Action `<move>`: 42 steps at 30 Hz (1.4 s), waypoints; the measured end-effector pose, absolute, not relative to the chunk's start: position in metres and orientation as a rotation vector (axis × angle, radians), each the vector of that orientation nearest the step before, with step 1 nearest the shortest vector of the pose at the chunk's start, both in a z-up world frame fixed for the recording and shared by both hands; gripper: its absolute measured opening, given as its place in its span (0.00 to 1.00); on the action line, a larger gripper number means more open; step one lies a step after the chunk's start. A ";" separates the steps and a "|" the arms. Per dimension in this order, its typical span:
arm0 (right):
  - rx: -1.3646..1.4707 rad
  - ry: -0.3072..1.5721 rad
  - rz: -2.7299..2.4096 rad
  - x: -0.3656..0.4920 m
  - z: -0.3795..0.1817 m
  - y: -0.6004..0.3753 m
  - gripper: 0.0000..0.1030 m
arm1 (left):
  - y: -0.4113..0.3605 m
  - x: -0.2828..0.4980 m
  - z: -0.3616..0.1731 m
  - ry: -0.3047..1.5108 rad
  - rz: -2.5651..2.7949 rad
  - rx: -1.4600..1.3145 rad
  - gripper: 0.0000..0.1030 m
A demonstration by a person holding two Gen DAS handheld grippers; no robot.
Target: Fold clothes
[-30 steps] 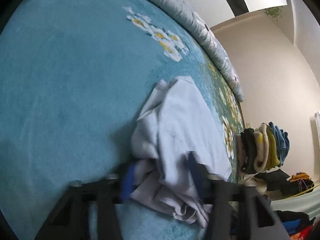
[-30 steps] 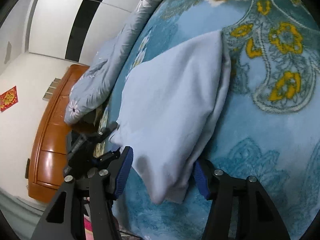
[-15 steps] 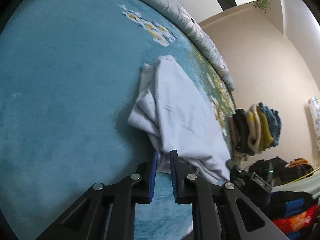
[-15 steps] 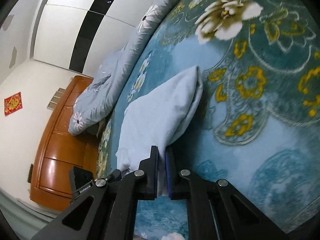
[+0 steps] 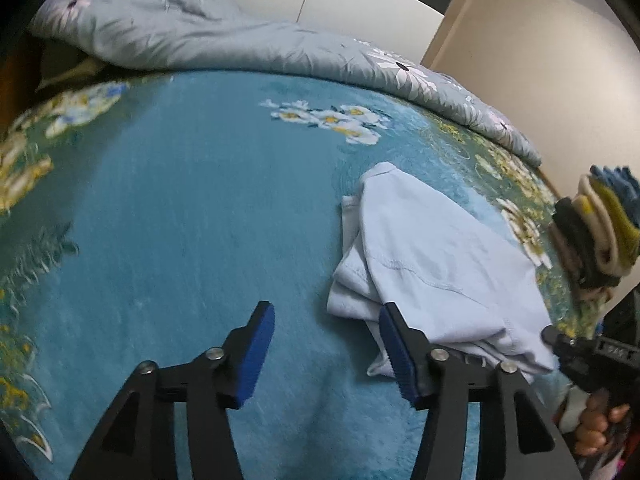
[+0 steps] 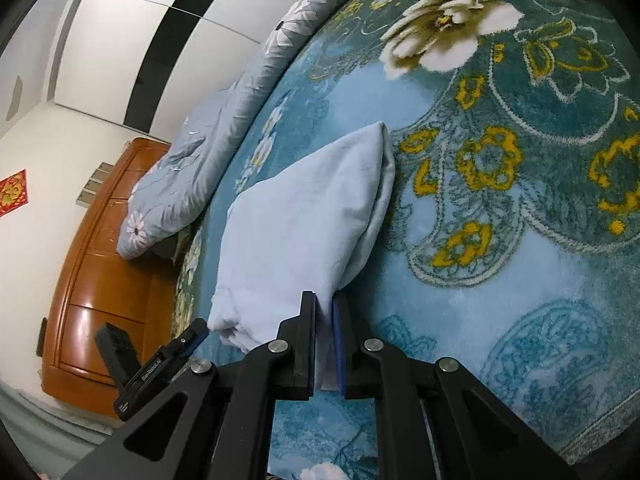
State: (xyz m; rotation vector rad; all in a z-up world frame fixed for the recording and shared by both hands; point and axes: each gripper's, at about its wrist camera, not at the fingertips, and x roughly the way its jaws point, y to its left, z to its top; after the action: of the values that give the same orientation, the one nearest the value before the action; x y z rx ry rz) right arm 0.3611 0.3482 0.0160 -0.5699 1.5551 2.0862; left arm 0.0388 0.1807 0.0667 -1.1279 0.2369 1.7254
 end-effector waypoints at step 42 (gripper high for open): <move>-0.571 1.521 2.115 0.329 0.021 0.362 0.07 | 0.257 0.038 0.027 0.037 1.230 -1.389 0.29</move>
State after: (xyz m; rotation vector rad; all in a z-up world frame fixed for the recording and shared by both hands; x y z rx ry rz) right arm 0.3287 0.3621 0.0214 -0.5708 1.5213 2.1153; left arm 0.0384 0.2572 0.0273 -1.3895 0.0373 1.2299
